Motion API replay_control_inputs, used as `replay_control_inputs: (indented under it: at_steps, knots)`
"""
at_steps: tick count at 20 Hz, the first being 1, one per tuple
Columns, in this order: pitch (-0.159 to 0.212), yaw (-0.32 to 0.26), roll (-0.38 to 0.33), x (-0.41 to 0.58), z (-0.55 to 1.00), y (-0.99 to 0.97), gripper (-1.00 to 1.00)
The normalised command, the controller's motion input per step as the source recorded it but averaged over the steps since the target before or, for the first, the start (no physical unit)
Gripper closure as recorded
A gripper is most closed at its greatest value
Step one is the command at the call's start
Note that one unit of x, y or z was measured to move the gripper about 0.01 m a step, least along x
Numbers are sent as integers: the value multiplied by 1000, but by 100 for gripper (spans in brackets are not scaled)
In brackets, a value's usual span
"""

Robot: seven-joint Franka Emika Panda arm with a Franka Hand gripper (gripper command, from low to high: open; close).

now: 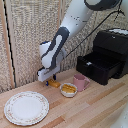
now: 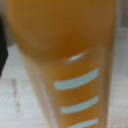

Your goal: Extend the gripper towards the air fryer handle. Grasp the air fryer handle and pull it to open the air fryer. Release the air fryer handle and move the gripper to the bread. Grasp the bread with the gripper and move it to the air fryer basket. Release the bread inside the air fryer and retract the gripper.

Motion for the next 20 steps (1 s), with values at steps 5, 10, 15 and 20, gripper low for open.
replay_control_inputs:
  at_steps: [5, 10, 15, 20]
  knots:
    - [65, 0, 0, -71, -147, 185, 100]
    - [24, 2, 5, -10, -9, 16, 100]
    - [0, -73, 88, 0, 814, 113, 100]
    - [0, -112, 42, -15, 995, 70, 100]
